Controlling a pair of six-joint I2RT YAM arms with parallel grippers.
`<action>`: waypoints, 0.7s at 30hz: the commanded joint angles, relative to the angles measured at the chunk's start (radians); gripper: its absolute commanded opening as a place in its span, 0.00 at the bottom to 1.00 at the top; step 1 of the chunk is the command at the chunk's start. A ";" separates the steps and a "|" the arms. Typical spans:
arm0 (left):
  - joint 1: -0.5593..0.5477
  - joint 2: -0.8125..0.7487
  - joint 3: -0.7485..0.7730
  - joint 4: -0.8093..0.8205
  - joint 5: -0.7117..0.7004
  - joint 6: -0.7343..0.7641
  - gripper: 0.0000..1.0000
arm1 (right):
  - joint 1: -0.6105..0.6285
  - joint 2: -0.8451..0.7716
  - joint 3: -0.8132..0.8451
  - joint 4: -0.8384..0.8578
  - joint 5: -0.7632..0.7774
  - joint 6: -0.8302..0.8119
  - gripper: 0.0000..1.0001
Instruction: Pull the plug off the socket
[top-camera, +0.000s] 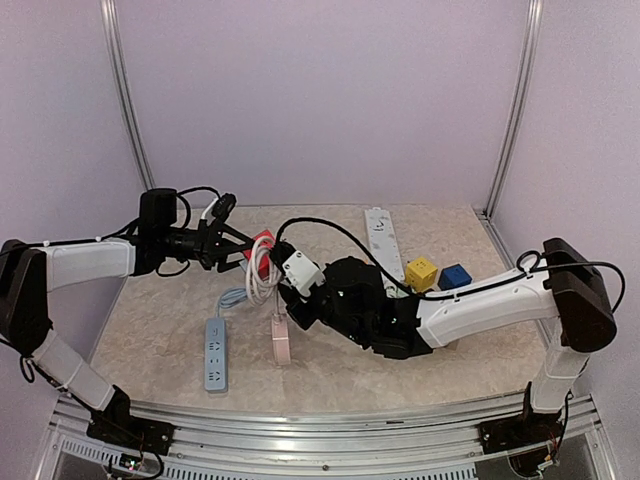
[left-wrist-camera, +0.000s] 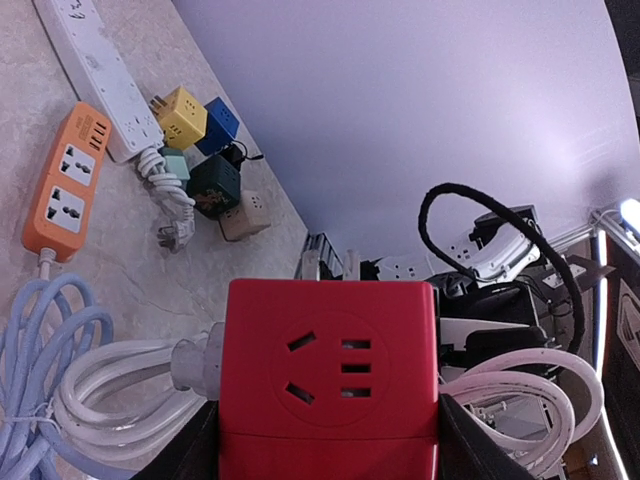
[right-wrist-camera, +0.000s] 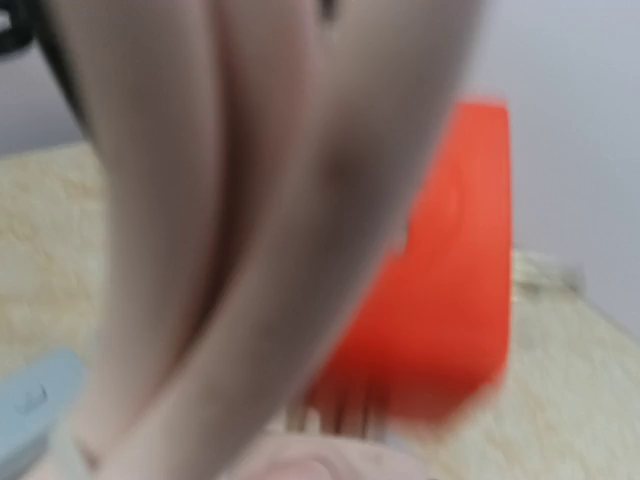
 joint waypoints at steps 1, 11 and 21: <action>0.074 -0.024 0.039 0.070 -0.112 0.013 0.17 | 0.007 -0.076 -0.019 -0.024 0.141 0.119 0.00; 0.074 -0.023 0.039 0.071 -0.111 0.011 0.17 | -0.055 -0.114 -0.042 -0.044 0.129 0.273 0.00; 0.075 -0.037 0.051 0.031 -0.133 0.049 0.17 | -0.064 -0.212 -0.086 -0.062 0.149 0.228 0.00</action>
